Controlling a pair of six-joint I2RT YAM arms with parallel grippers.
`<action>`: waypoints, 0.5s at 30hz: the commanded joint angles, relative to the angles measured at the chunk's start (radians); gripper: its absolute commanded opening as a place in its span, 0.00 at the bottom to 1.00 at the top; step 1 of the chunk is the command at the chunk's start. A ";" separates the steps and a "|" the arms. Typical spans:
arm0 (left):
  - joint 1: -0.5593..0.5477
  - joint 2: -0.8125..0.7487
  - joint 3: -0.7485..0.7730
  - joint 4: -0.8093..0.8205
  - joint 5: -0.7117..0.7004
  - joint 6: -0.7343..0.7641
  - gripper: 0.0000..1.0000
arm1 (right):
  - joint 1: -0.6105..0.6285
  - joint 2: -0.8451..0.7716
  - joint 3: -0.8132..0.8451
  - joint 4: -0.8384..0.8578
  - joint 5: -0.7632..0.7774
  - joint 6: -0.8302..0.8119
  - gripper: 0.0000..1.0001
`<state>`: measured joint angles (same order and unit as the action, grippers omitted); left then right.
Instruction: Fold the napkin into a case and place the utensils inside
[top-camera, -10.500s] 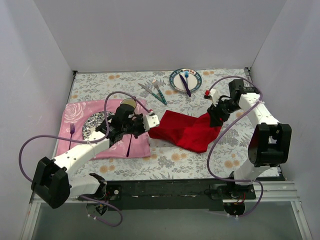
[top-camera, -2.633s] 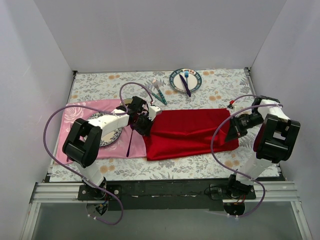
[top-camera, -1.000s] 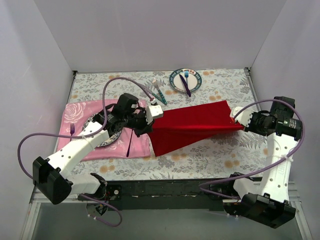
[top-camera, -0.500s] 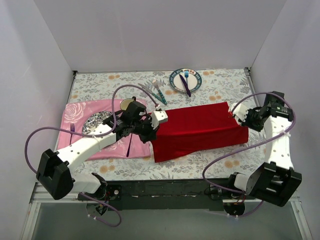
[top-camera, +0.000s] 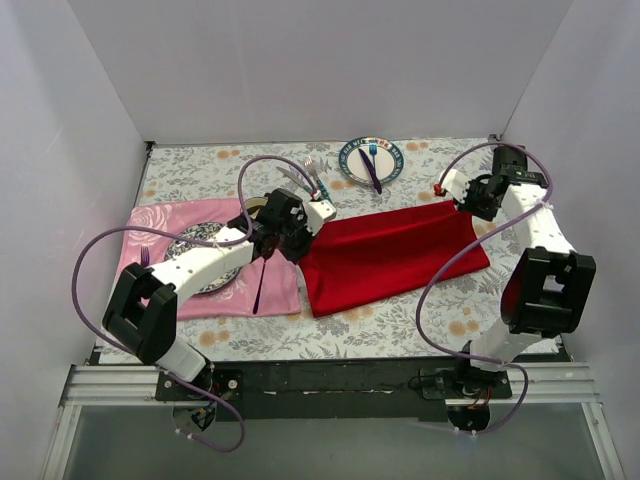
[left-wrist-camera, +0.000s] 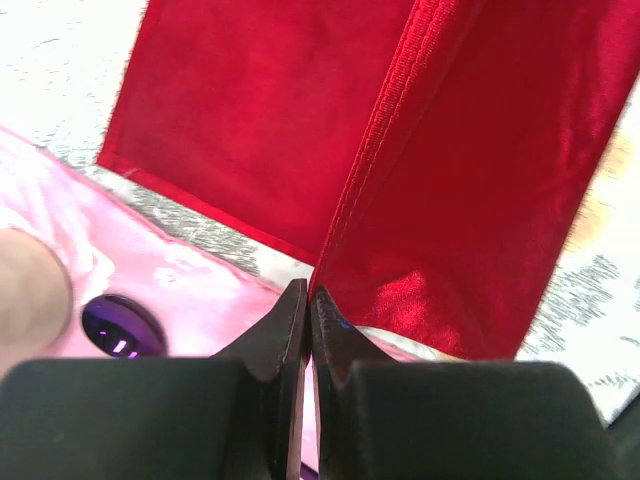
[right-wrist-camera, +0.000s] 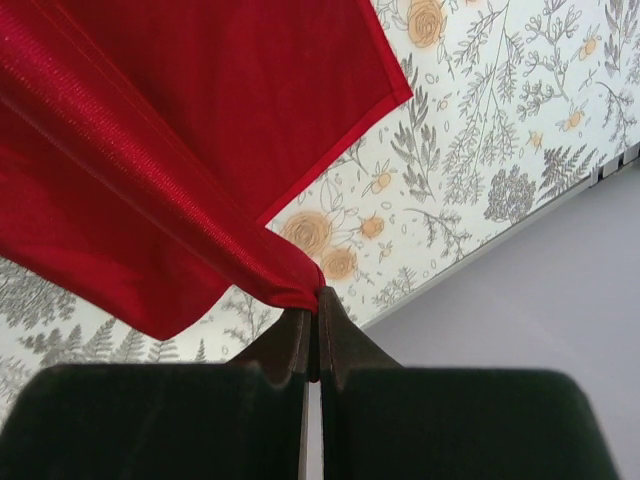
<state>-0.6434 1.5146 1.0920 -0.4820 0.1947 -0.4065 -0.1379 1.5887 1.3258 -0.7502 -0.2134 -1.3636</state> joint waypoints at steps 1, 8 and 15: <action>0.011 0.031 0.046 0.005 -0.092 0.024 0.00 | 0.020 0.071 0.087 0.098 0.088 0.058 0.01; 0.014 0.124 0.098 0.045 -0.136 0.029 0.00 | 0.023 0.157 0.124 0.104 0.121 0.090 0.01; 0.014 0.176 0.114 0.048 -0.127 0.021 0.00 | 0.026 0.183 0.128 0.107 0.128 0.141 0.04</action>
<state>-0.6399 1.6928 1.1774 -0.4278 0.0914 -0.3897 -0.1047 1.7626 1.4010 -0.6804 -0.1303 -1.2644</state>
